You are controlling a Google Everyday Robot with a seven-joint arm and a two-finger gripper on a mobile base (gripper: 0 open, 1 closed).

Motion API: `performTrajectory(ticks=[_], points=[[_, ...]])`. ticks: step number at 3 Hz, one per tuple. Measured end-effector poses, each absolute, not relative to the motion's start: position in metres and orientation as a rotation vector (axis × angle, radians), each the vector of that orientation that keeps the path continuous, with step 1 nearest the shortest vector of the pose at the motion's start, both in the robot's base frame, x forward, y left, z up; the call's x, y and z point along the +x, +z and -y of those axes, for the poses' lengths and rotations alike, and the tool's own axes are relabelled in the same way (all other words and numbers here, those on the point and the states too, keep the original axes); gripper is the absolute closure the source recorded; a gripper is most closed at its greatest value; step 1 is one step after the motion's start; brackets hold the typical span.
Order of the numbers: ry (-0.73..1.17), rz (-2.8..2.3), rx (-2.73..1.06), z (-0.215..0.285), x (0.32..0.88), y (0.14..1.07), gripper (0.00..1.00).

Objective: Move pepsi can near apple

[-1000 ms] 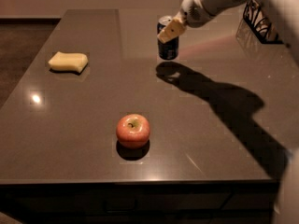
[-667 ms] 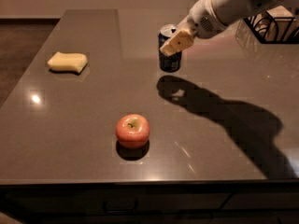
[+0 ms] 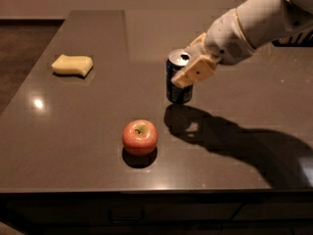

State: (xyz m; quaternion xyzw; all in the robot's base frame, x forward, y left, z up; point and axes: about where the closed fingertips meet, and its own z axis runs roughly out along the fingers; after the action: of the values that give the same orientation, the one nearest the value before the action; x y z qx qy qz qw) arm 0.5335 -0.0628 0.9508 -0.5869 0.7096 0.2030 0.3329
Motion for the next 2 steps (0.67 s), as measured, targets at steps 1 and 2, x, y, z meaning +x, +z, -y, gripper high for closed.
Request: performTrajectory(ticks=[1,2], points=[[0.618,-1.815,-1.655,0.051,0.499,0.938,1.0],[0.699,-1.789,-1.755,0.039,0.477,0.923,0.84]])
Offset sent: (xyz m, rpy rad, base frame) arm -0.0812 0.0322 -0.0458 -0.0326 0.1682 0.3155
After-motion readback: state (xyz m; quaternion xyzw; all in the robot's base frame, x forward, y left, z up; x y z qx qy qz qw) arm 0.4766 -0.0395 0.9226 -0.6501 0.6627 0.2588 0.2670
